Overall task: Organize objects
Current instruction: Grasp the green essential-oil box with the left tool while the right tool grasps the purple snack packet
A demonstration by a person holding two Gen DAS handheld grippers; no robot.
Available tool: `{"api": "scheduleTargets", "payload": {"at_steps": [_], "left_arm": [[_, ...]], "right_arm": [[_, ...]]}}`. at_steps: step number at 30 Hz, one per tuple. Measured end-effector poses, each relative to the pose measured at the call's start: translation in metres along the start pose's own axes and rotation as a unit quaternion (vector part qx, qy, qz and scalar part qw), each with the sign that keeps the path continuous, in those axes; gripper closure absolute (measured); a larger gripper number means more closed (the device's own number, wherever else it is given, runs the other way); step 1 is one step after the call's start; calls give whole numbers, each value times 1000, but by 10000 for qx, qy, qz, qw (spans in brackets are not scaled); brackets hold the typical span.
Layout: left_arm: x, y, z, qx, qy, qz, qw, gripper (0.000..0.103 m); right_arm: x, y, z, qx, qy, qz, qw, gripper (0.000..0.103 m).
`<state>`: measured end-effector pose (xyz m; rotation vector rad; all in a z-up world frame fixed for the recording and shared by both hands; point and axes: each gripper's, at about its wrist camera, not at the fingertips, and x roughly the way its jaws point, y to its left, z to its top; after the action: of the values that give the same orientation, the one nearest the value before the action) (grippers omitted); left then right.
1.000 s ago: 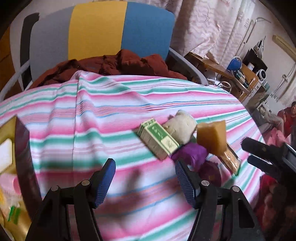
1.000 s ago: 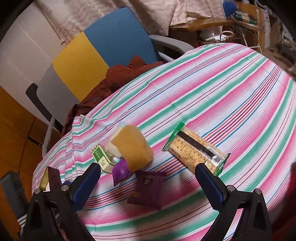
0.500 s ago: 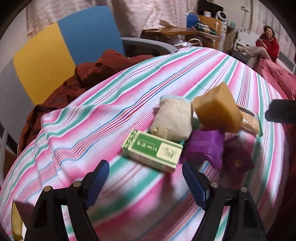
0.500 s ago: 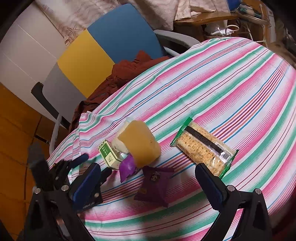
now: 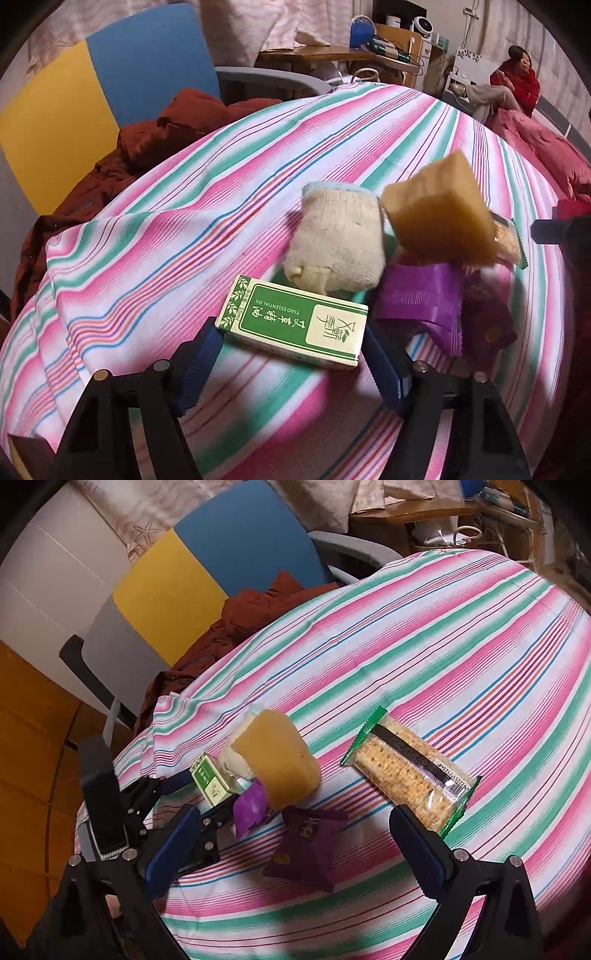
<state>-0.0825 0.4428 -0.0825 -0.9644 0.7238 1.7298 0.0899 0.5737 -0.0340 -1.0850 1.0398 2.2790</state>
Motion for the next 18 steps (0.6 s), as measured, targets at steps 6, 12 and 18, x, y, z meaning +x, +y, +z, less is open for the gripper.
{"api": "scheduleTargets", "payload": {"at_steps": [6,12,18], "left_arm": [[-16,-4,-25,-798,4,316,9963,27],[-36,-19,-54,-1186,8,478,9918,27],[-56,-43,-86,-1349,-326,653,9882,27]], "right_arm": [[6,2,-2,-103,149,-24,9998,0],[24,7,-8,-297,576,-213,9977,18],[46,12,-17,-599,1013,-576,9914,27]]}}
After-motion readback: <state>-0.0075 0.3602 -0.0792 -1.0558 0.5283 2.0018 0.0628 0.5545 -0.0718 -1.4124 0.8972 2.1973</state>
